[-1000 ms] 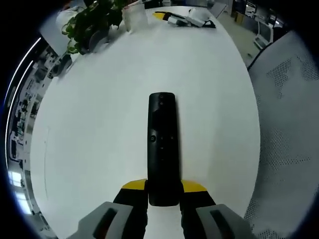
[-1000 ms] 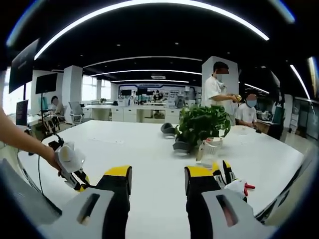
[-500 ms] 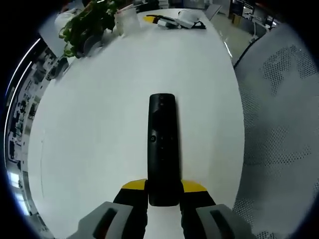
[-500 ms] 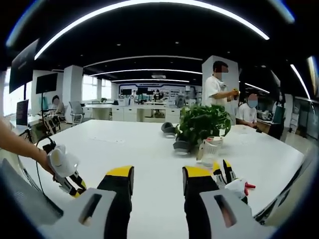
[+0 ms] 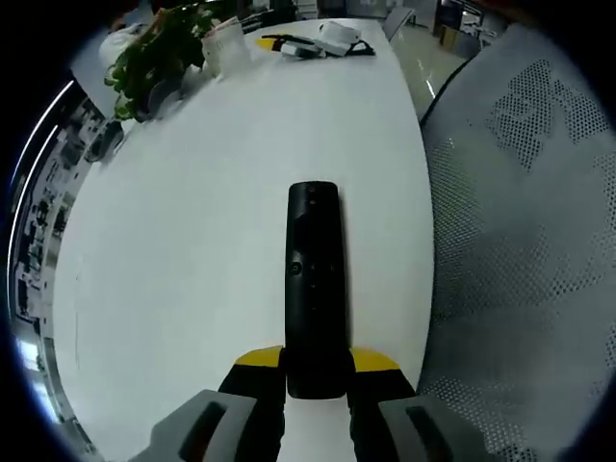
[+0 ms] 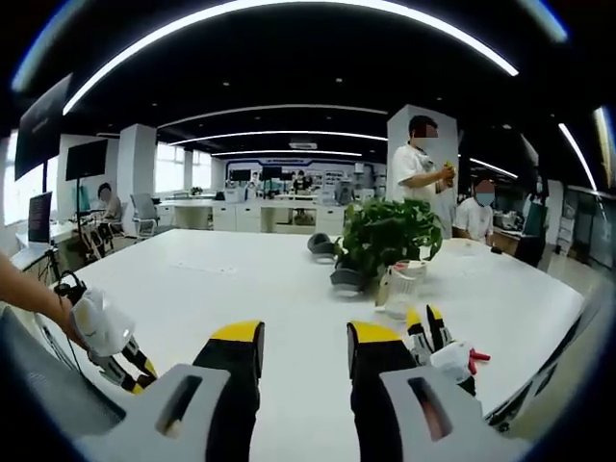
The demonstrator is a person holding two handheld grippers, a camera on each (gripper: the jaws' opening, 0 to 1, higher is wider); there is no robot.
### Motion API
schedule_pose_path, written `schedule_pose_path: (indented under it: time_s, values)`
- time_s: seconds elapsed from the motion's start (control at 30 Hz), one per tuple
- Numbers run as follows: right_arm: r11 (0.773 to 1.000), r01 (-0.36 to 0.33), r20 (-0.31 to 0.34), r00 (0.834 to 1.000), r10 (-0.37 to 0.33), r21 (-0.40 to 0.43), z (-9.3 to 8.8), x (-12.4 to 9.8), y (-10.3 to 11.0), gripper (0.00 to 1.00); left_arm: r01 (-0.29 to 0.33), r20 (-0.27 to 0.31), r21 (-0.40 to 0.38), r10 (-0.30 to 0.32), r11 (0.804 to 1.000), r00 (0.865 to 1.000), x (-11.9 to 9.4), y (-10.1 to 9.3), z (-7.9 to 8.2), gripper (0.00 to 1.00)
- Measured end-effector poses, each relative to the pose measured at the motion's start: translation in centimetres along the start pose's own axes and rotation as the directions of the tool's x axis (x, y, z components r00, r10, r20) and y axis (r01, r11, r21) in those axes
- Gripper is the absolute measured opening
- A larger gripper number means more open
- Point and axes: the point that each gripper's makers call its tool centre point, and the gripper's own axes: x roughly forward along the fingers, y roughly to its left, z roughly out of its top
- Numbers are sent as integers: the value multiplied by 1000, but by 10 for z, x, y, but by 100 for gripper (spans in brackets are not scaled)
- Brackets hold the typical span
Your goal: Press the specified remote control buttons in sequence, fully releasing each button before pressing the next.
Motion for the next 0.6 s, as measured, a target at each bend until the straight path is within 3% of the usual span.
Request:
schedule_pose_path:
  time_s: [0.3, 0.53, 0.6]
  values:
    - [1000, -4, -23, 1000, 4, -3, -4, 1, 1, 31, -4, 18, -35, 5, 999, 1000, 0, -11, 1, 23]
    - [999, -42, -58, 997, 41, -19, -9, 4, 10, 27, 35, 59, -120, -28, 992, 998, 1, -12, 0, 24]
    - [998, -52, -63, 997, 50, -28, -9, 5, 12, 25, 42, 76, -112, -33, 993, 997, 1, -11, 0, 24]
